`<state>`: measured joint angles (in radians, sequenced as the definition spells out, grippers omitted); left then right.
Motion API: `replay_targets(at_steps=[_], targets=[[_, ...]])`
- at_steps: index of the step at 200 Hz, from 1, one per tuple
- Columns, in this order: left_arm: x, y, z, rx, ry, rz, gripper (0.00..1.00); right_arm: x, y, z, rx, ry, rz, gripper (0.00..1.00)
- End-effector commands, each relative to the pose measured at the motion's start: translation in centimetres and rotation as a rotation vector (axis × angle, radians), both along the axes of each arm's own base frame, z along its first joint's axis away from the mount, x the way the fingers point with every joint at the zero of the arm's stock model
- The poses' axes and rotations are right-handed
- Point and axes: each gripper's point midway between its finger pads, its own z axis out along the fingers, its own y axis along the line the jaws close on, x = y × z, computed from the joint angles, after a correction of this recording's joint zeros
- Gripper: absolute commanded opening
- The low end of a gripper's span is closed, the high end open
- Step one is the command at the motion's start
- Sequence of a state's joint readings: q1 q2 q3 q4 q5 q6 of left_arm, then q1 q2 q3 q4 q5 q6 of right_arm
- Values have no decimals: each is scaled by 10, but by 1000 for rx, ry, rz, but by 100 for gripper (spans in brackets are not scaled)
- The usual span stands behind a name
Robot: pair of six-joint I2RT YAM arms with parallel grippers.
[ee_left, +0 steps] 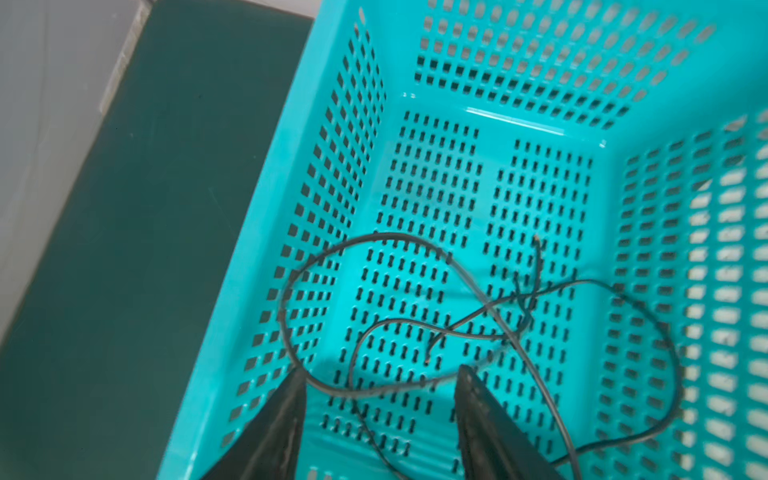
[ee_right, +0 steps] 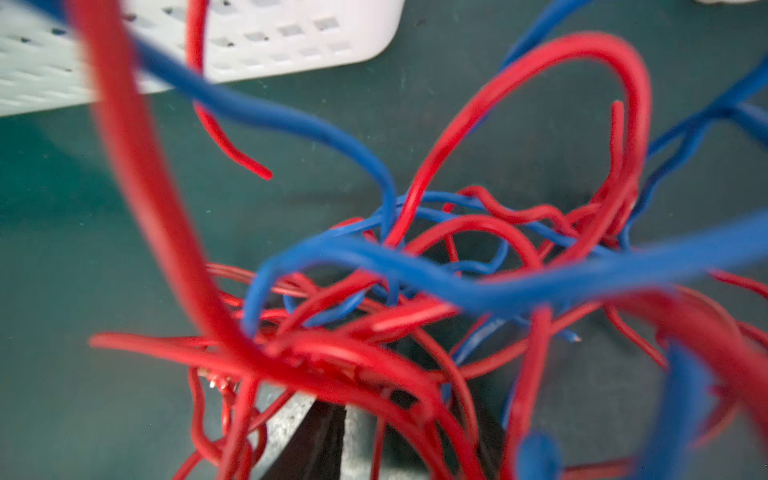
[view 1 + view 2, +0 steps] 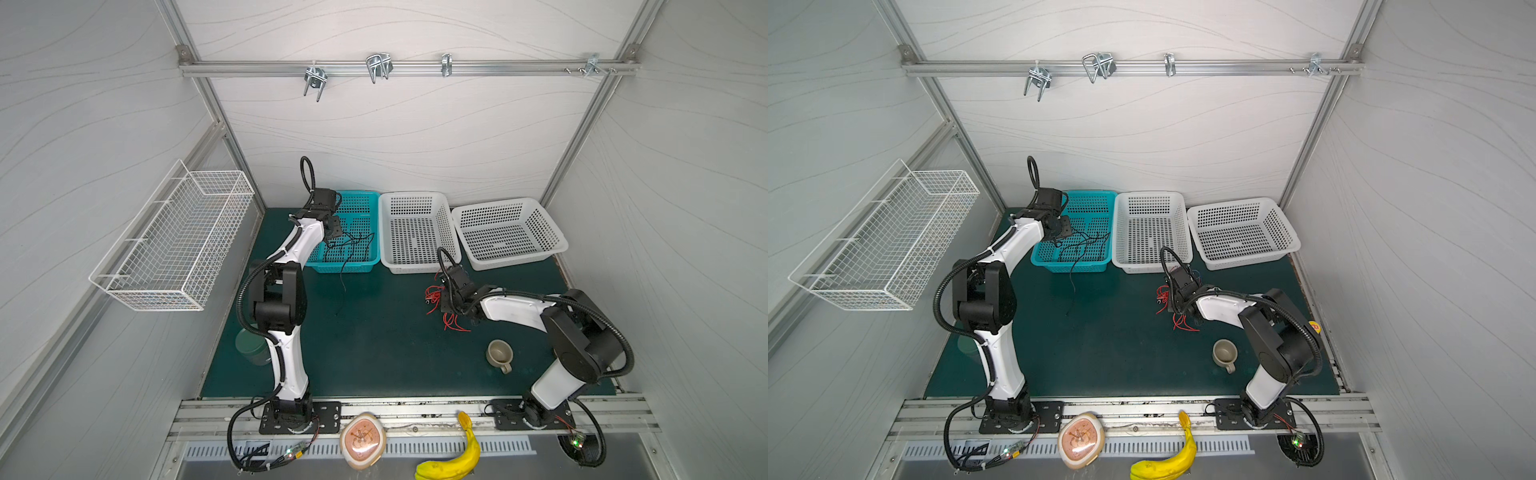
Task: Untangle the cables
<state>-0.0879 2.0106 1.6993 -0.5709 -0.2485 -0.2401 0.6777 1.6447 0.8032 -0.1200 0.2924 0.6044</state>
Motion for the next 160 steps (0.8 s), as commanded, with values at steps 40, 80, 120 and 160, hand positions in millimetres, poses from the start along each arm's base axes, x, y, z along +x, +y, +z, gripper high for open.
replay_targets(at_steps=[40, 80, 120, 160], targets=[[-10, -4, 26, -4, -42, -15, 95, -6, 1, 0, -6, -3, 19, 42], [-28, -17, 39, -15, -66, -34, 99, -6, 2, 18, -28, -57, 41, 43], [-66, -39, 40, -61, -72, -75, 98, -6, 5, 34, -41, -106, 69, 43], [-117, -70, 24, -58, -46, -179, 94, -7, 4, 34, -46, -113, 67, 45]])
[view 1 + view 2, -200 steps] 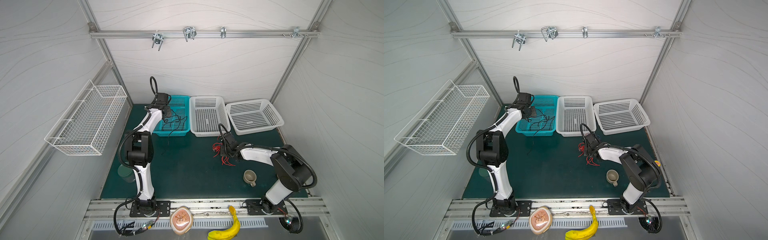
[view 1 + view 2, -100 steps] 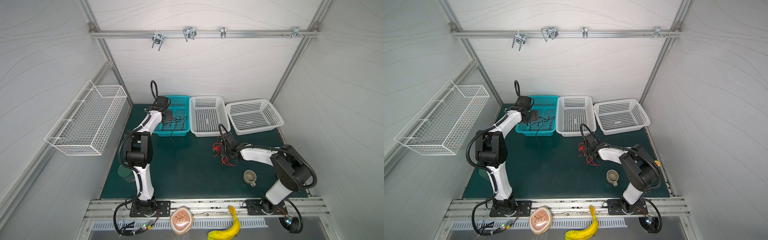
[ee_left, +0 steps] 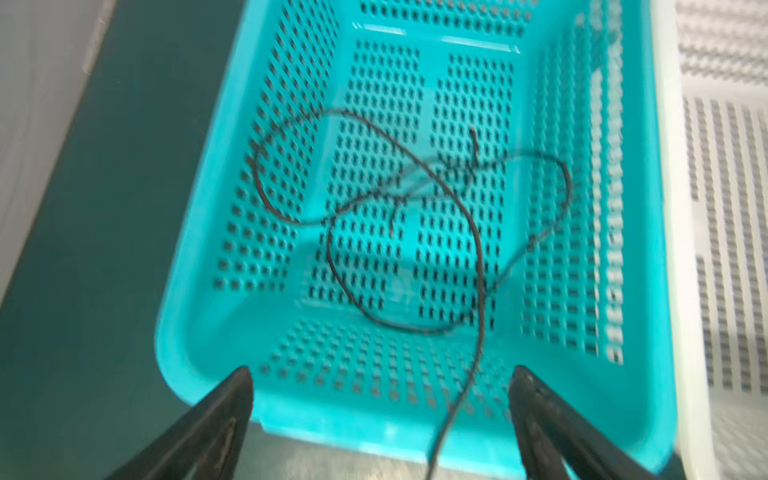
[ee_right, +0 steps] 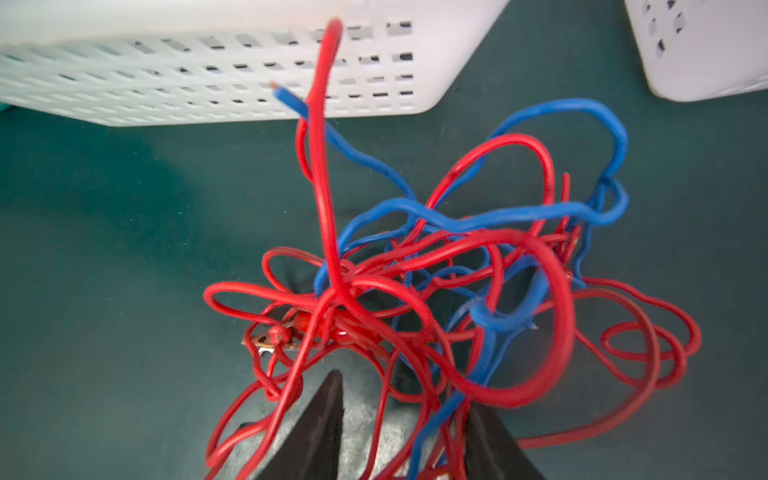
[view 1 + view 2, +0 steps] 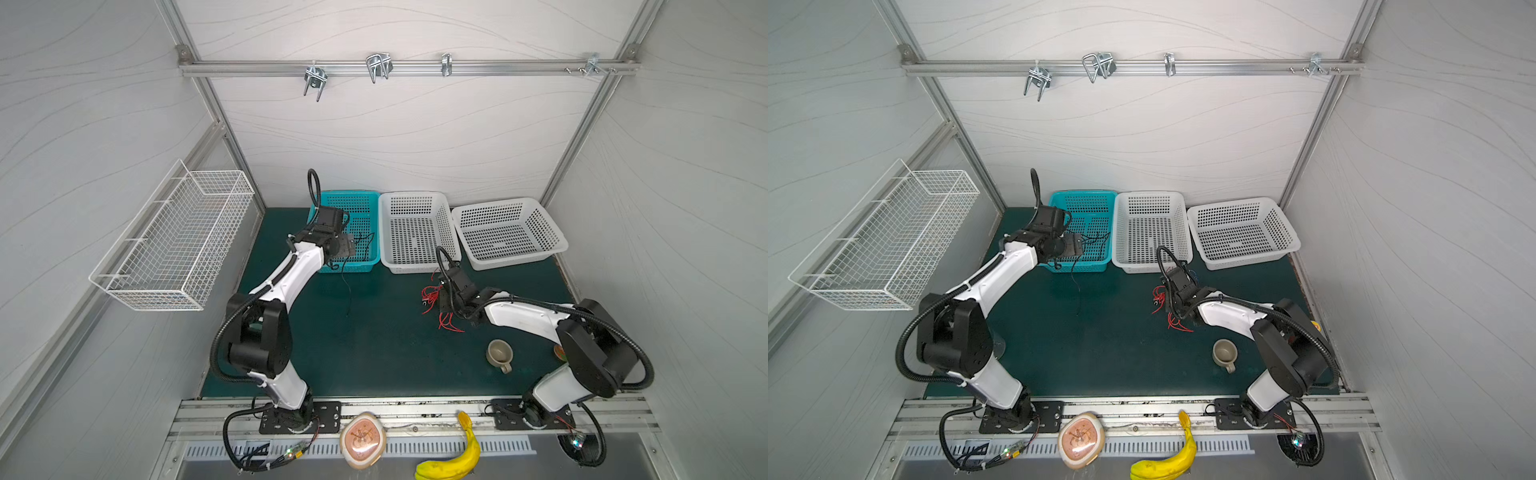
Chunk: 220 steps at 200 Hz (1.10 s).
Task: Untangle the cables
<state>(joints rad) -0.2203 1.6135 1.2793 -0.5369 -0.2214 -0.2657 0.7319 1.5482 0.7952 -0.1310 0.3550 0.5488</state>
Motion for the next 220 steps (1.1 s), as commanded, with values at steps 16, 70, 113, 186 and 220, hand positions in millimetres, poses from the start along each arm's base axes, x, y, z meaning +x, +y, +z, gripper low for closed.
replay_targets(at_steps=[16, 70, 113, 186, 220], targets=[[-32, -25, -1, -23, -24, -77, 93, -3, -4, 2, -26, -8, 8, 45], [-64, -31, -29, -89, -13, -83, 84, -3, 1, 0, -4, -3, 16, 45], [-66, -39, -51, -146, 1, -74, 76, -4, 4, -2, -7, 8, 23, 45], [-52, -45, -74, -163, 47, -43, 32, -2, 5, -2, -21, 15, 27, 45], [-53, -43, -69, -146, 65, -36, 2, 0, 6, -2, -26, 13, 28, 45]])
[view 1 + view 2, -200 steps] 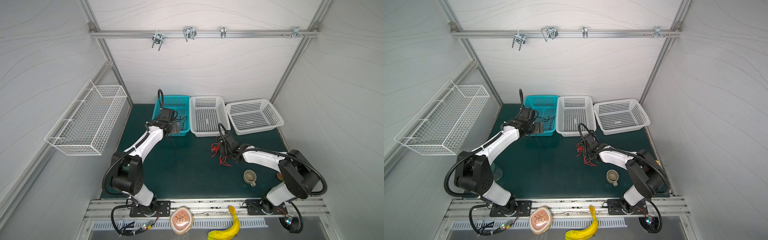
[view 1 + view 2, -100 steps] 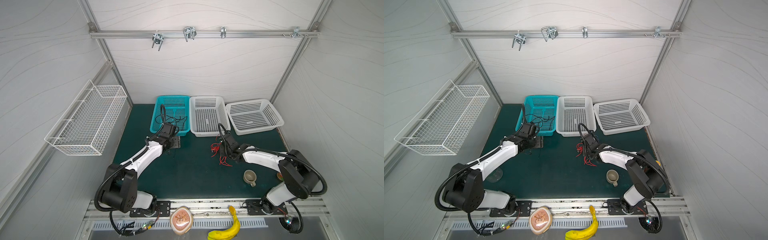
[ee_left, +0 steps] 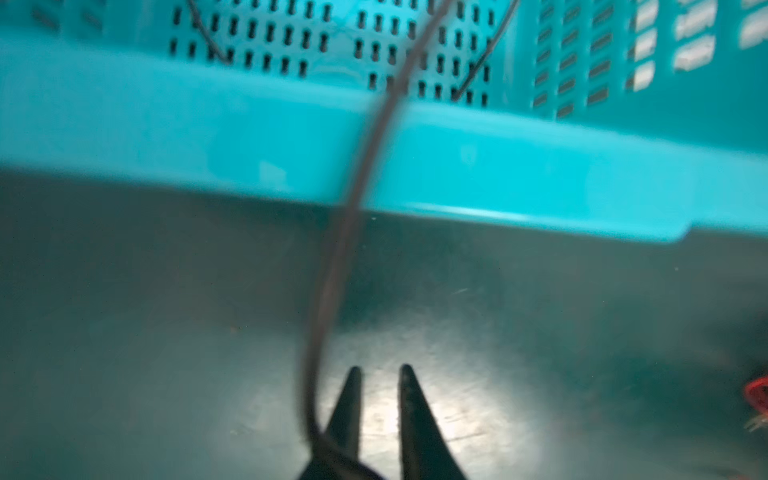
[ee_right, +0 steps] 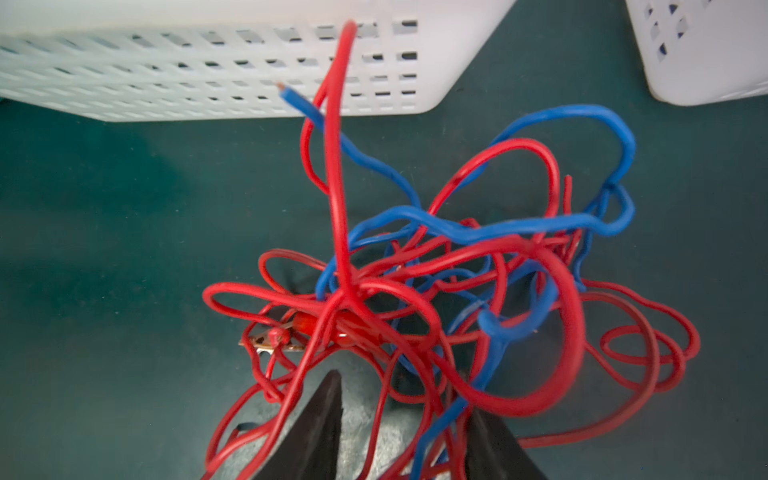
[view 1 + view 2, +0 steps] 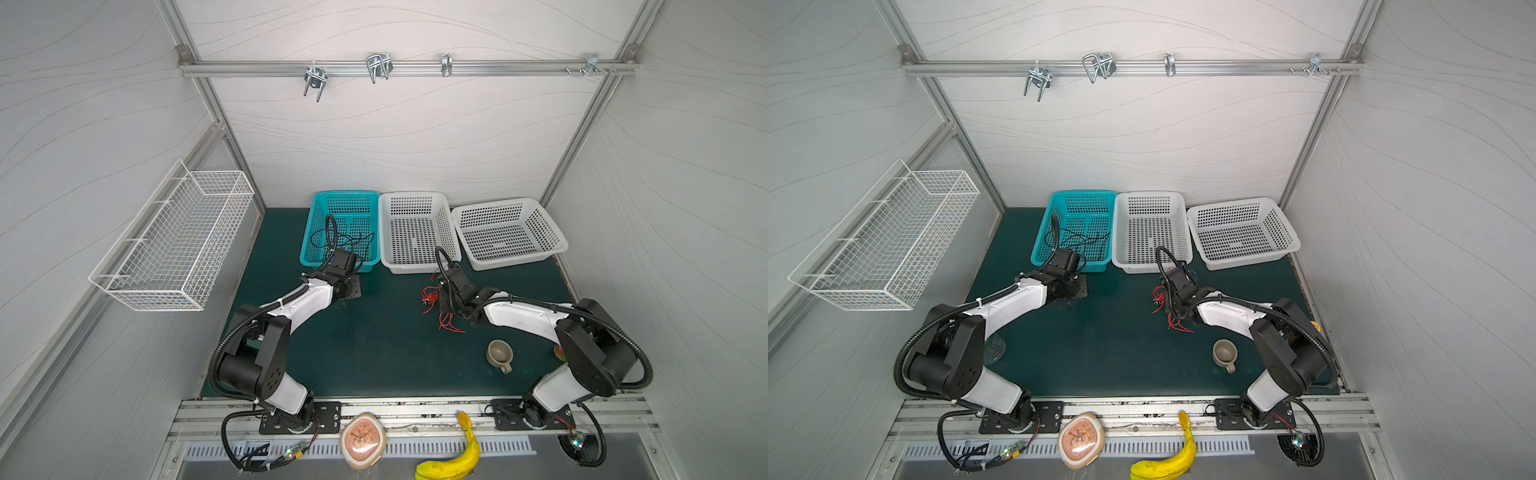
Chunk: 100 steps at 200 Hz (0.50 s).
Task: Untangle the cables
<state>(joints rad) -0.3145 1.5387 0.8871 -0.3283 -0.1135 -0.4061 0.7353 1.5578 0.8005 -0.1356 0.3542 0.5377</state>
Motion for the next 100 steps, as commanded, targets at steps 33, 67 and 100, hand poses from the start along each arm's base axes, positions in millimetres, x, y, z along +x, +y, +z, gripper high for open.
replay_targets(at_steps=[33, 67, 100], targets=[[22, -5, 52, -6, -97, -14, 0, 5, 7, -2, -23, 4, 12, 45], [34, -5, 89, 10, -156, -23, 0, 7, 10, -6, -20, 9, 16, 45], [61, -9, 125, 37, -253, -49, 0, 7, 10, -9, -19, 16, 8, 45]])
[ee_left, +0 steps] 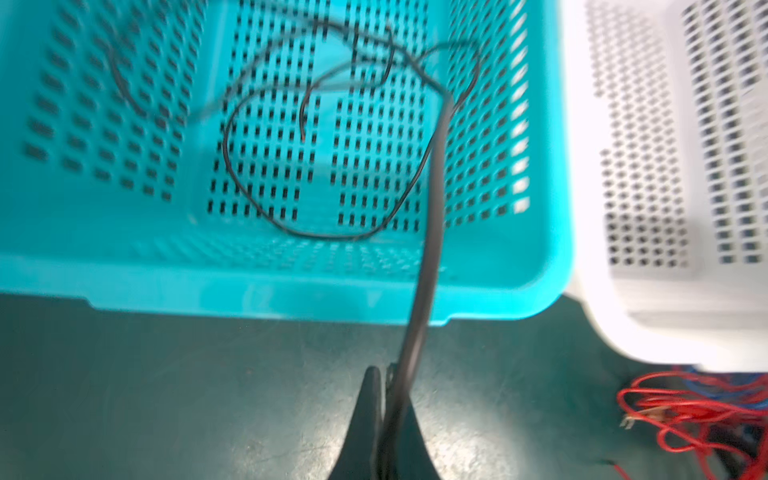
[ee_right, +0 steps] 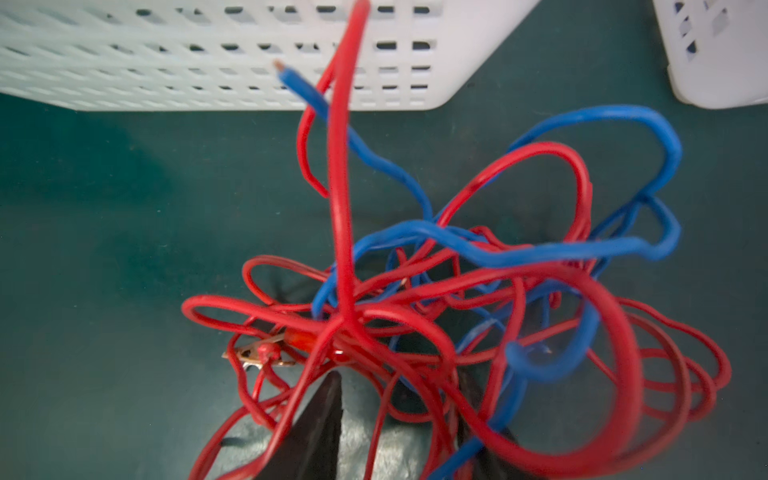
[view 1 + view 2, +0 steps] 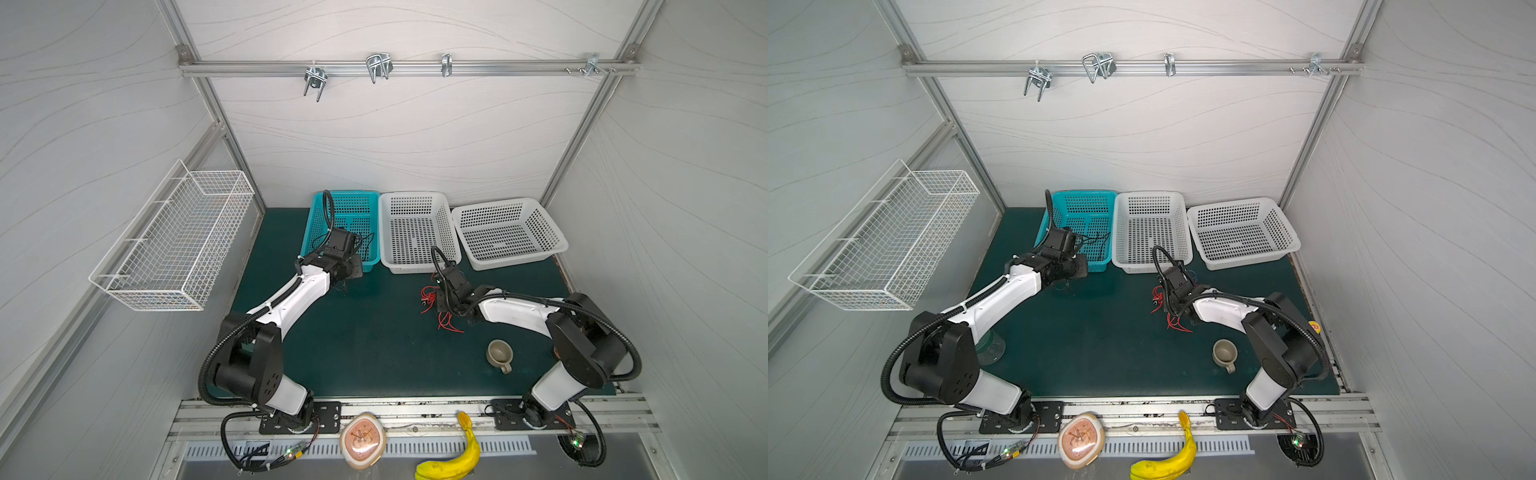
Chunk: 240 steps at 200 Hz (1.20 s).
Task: Untangle the cables
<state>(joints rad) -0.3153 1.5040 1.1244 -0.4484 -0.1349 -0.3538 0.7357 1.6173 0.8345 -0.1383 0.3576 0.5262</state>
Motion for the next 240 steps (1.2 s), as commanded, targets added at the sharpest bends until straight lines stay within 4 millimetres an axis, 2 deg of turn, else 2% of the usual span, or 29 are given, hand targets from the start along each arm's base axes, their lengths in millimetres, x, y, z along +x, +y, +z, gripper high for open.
replay_targets(at_steps=[1, 19, 41, 83, 102, 129, 148, 169, 222, 240], targets=[[22, 0, 39, 39, -103, -13, 0, 2, 6, 0, 9, -1, 1, 45], [44, 3, 50, 82, -136, -2, 0, 2, 7, -1, 17, 3, -2, 45], [71, 9, 44, 73, -117, 35, 0, 1, 8, -1, 20, 7, -4, 43], [108, 26, 9, 71, -44, 97, 0, -9, 7, 20, -24, -79, 23, 44], [115, 32, -6, 69, 0, 108, 0, -11, 3, 27, -25, -105, 28, 46], [117, 31, -27, 74, 51, 105, 0, -11, -1, 27, -35, -111, 10, 48], [116, 31, -38, 78, 78, 102, 10, -10, 2, 26, -32, -103, 11, 48], [114, 31, -41, 81, 85, 101, 23, -9, 8, 29, -23, -109, 25, 48], [107, 35, -18, 96, 33, 97, 65, -7, 12, 40, -13, -130, 30, 48], [106, 37, -7, 104, 3, 92, 72, -10, 13, 44, -3, -135, 25, 48]])
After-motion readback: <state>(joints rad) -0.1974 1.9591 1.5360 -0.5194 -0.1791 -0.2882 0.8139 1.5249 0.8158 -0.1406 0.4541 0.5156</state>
